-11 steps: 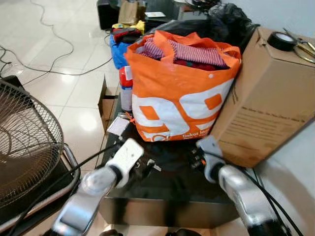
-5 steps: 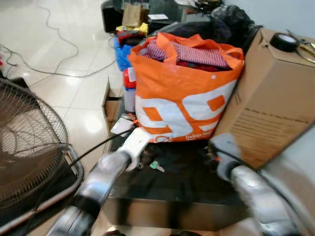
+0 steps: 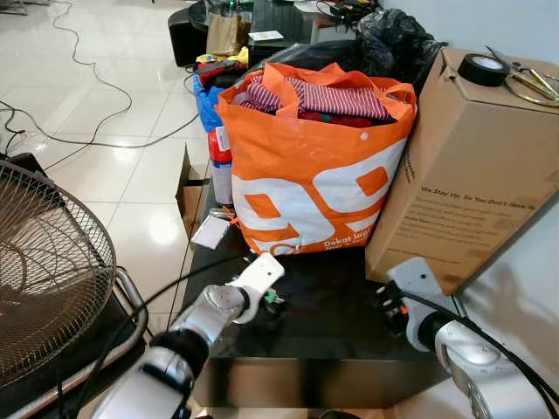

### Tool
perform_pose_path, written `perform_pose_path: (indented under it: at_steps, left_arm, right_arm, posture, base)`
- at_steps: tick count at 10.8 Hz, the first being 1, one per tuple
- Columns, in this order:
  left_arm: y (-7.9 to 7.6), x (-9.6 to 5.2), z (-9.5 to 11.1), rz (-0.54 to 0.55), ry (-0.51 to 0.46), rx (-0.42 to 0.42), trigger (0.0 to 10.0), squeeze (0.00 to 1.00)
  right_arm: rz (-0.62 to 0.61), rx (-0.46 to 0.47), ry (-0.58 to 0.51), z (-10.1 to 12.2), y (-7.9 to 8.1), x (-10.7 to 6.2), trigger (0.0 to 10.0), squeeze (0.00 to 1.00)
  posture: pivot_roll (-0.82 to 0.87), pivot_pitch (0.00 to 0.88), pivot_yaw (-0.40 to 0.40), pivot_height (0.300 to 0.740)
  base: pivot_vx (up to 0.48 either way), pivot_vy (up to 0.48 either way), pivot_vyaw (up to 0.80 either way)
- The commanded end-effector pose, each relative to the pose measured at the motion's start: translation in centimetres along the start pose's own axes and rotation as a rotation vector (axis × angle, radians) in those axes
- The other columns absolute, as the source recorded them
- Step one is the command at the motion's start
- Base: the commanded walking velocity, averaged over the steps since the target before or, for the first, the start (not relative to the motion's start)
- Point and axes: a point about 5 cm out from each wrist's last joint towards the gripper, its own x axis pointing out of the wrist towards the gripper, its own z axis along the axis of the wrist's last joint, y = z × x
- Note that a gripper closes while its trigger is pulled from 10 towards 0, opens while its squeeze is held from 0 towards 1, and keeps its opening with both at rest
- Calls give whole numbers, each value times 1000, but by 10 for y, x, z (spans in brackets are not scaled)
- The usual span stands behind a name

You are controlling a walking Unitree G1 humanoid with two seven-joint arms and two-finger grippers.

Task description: Hang keys on a hook

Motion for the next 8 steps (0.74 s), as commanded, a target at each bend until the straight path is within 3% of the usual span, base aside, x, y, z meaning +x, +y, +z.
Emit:
perform_pose_path:
  at_steps: [1,8]
  left_arm:
    - [2,1,0,30,9,5,10000,67]
    - [-5,5,-4,47,5,-38,10000,67]
  right_arm:
    - [18,-6,-7,4,3,-3,10000,0]
    - [65,-23,22,5,16,-21,10000,0]
  posture:
    - [-277,39,-26,740]
    - [-326,116,-59,740]
  base:
    - [0,0,0]
    - [0,0,0]
